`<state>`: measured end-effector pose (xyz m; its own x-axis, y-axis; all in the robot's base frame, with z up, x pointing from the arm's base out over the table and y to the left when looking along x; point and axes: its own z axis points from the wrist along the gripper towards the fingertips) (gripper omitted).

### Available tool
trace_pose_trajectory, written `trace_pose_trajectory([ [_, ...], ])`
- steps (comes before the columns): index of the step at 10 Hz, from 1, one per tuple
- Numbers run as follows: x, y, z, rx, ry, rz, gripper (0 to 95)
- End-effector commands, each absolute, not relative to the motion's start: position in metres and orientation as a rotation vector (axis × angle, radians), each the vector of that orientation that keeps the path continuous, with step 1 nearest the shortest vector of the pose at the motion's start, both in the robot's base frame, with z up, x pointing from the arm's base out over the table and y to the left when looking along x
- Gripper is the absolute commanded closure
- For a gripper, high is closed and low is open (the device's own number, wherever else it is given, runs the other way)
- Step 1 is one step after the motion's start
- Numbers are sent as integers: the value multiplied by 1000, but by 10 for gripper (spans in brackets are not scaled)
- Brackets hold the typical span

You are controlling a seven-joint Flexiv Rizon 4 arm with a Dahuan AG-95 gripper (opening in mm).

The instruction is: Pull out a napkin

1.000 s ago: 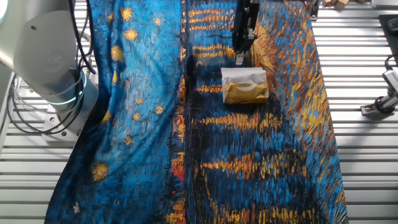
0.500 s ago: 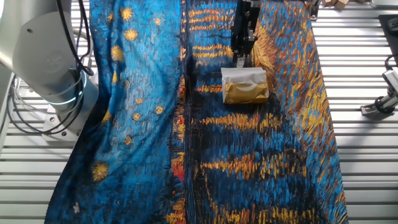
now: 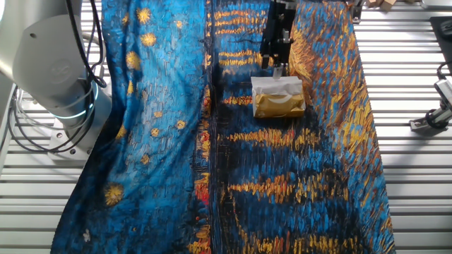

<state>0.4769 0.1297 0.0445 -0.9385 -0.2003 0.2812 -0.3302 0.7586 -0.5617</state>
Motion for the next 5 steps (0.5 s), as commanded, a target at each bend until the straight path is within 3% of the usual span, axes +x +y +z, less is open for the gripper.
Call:
trace_pose_trajectory([
  [1, 476, 124, 47, 443, -2737, 943, 190],
  [2, 475, 123, 47, 446, -2721, 969, 380],
  [4, 475, 123, 45, 438, -2720, 980, 380],
  [5, 475, 123, 45, 433, -2716, 989, 570],
])
